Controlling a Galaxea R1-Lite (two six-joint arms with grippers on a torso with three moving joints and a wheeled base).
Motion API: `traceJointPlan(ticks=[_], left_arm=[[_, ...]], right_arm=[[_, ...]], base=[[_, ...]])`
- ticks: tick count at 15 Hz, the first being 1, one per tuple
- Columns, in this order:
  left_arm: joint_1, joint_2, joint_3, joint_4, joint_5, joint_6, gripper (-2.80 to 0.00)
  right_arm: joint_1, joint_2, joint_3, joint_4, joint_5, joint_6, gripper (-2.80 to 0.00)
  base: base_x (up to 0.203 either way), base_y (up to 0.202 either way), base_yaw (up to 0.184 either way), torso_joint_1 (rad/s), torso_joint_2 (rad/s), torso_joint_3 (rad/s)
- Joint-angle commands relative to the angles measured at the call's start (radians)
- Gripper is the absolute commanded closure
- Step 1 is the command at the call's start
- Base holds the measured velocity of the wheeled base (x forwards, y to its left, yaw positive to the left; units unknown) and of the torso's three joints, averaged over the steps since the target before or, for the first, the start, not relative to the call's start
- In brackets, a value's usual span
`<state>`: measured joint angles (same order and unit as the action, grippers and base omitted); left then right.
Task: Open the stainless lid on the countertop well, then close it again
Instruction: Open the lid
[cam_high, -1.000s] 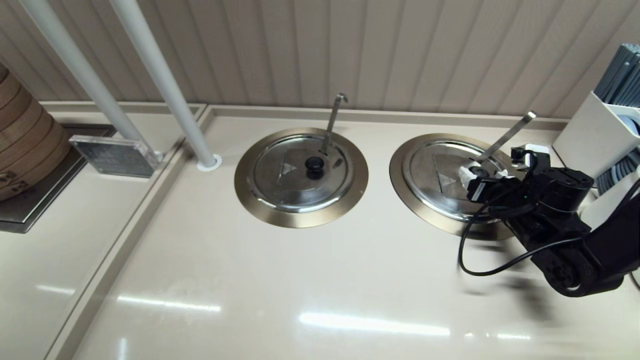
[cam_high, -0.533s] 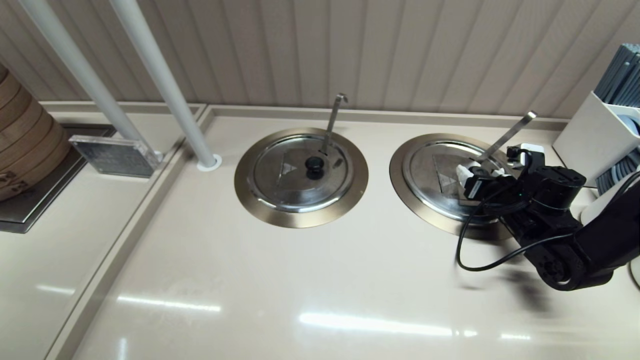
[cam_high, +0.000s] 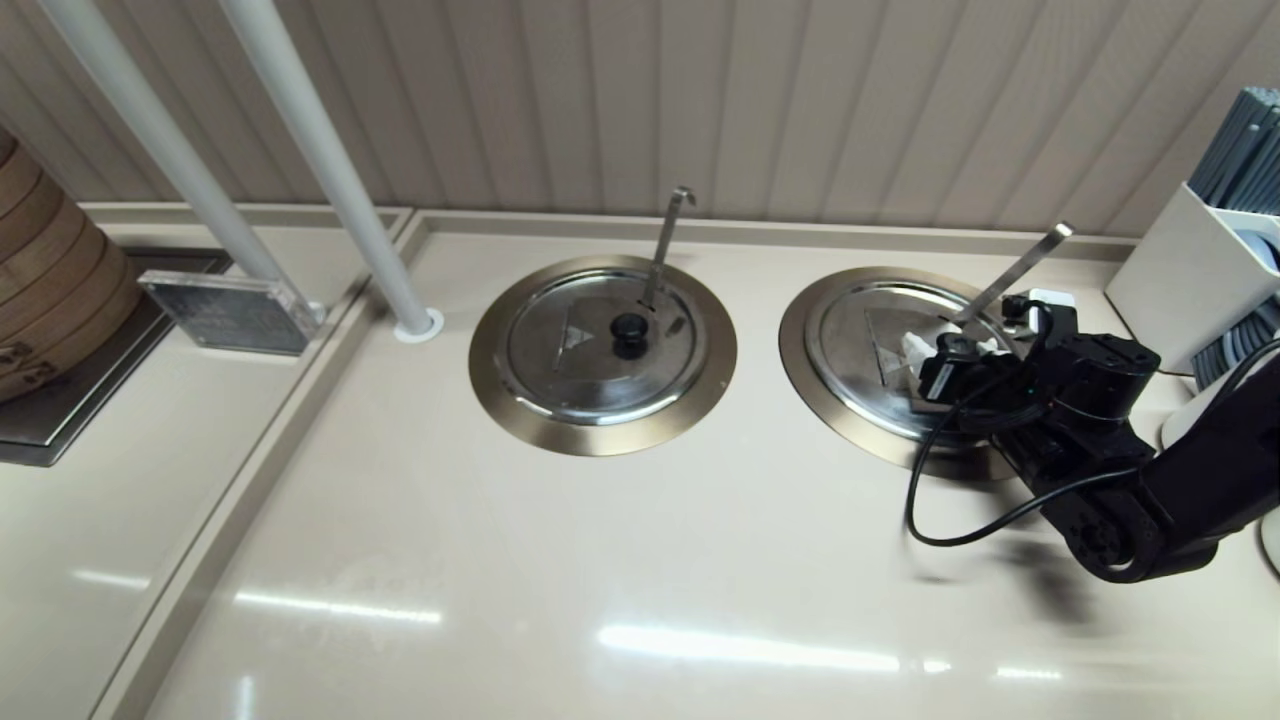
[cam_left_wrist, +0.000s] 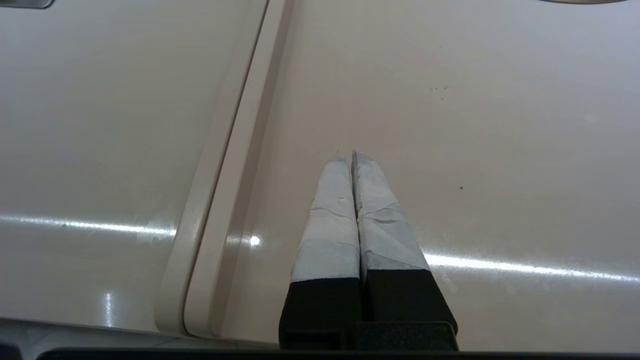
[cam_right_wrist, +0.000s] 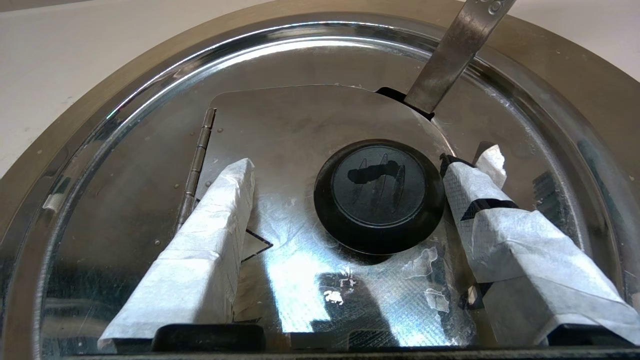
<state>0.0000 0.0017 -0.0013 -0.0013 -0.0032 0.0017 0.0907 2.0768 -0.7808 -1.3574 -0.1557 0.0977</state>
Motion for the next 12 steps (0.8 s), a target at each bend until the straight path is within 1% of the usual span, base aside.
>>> traceJointPlan(ticks=[1,12], left_arm=[[0.0,0.001,0.0,0.0,0.0,0.0,0.0],[0.0,0.001,0.0,0.0,0.0,0.0,0.0]], right_arm=[[0.003,-0.006,0.0,-0.008,-0.001,0.001,-2.8],[0.017,-0.001,0.005,-0.006,-0.001,0.001,-2.8]], base=[[0.0,0.0,0.0,0.0,0.0,0.0],[0.0,0.0,0.0,0.0,0.0,0.0]])
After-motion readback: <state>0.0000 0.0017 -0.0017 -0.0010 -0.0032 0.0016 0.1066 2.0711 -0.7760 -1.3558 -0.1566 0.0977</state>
